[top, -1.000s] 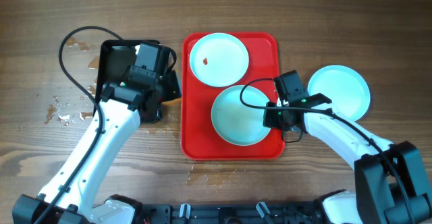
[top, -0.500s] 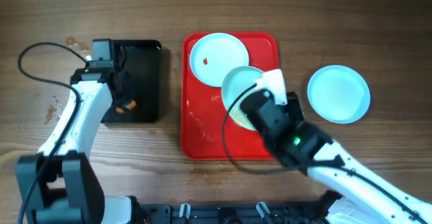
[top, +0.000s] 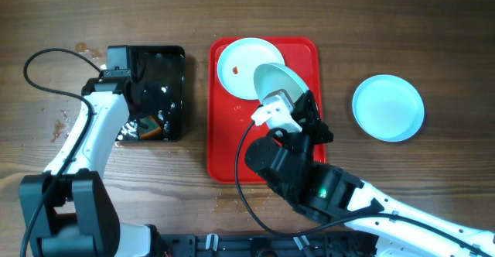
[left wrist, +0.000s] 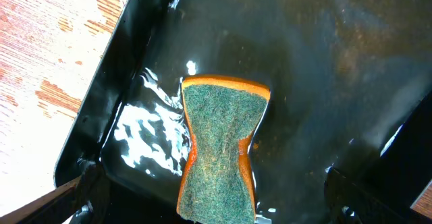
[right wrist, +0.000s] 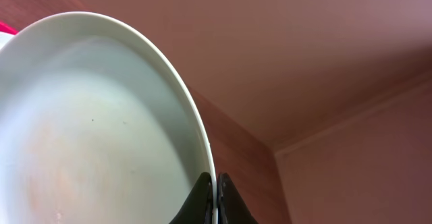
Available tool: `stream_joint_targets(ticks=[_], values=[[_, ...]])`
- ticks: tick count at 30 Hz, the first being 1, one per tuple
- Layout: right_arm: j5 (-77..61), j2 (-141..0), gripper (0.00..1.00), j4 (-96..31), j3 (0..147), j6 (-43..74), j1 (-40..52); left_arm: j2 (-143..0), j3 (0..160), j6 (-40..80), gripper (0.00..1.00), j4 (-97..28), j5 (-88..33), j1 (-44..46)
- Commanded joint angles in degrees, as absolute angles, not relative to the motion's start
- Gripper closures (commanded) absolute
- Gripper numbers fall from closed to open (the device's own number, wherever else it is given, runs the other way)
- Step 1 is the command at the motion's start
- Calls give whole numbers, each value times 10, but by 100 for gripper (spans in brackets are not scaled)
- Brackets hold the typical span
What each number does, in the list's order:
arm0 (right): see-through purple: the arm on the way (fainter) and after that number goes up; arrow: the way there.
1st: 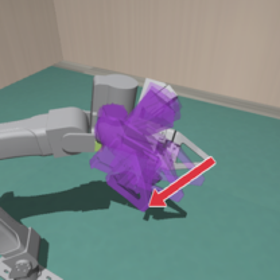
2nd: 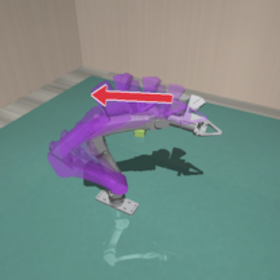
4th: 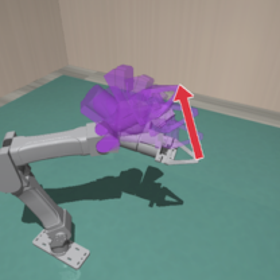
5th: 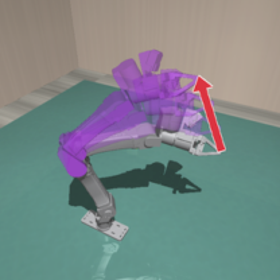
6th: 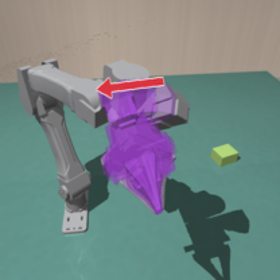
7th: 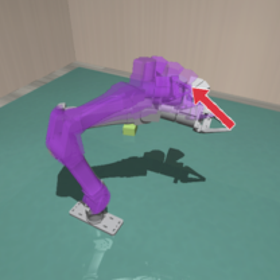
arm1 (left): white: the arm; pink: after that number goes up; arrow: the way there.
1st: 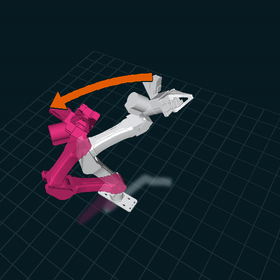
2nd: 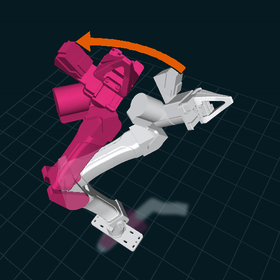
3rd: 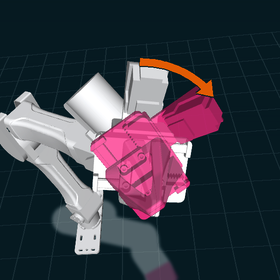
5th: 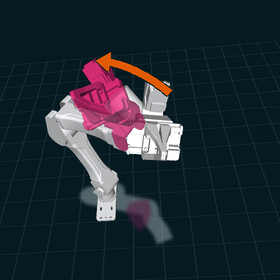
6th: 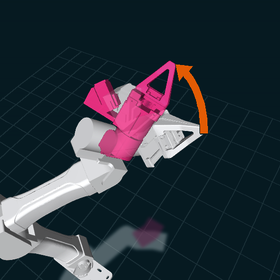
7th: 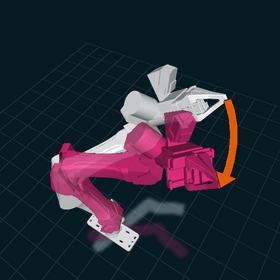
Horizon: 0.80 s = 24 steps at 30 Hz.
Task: Clean dirty plates on tray and stack at the side
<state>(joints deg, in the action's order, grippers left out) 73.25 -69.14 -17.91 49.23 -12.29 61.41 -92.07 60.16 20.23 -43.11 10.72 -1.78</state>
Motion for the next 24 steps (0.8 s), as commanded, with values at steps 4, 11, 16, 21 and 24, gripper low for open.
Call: stream_joint_targets(ticks=[4,11,16,21,24], values=[[719,-684,96,-176,503,-93,616,-922,600,201,0,-431,114,-20],[719,-684,96,-185,503,-88,616,-922,600,201,0,-431,114,-20],[713,-684,96,-216,503,-72,616,-922,600,201,0,-431,114,-20],[704,-684,96,-224,503,-54,616,-922,600,201,0,-431,114,-20],[702,-684,96,-234,503,-40,615,-922,600,201,0,-431,114,-20]])
